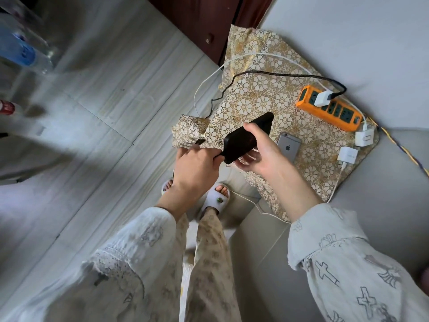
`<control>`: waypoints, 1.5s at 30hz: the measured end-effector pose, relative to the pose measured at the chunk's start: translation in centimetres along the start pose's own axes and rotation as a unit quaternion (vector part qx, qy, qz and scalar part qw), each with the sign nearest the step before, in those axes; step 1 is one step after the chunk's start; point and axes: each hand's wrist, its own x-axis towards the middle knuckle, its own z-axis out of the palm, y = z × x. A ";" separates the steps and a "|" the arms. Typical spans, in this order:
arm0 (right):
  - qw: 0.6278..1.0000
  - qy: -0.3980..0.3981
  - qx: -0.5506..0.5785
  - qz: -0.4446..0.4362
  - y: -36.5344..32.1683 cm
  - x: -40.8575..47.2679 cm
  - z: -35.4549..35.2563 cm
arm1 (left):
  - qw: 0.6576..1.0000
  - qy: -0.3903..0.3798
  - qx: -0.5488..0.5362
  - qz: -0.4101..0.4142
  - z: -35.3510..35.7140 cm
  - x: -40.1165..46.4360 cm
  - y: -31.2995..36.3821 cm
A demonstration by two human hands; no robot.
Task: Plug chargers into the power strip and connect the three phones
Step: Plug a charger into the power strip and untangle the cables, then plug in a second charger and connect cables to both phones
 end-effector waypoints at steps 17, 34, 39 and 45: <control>0.872 0.270 -0.383 -0.145 -1.3 7.9 5.4 | 0.968 -0.208 0.108 0.083 3.2 6.5 -6.2; 0.866 0.081 -0.415 -0.266 -2.5 6.3 -4.1 | 0.970 -0.195 0.142 0.021 4.0 8.1 -0.7; 0.854 0.178 -0.393 -0.292 -4.0 6.5 -13.2 | 0.964 -0.181 0.178 0.082 6.2 9.1 5.0; 0.784 0.363 -0.394 -0.315 -6.0 8.2 -22.2 | 0.938 -0.203 0.258 0.116 10.2 11.0 8.9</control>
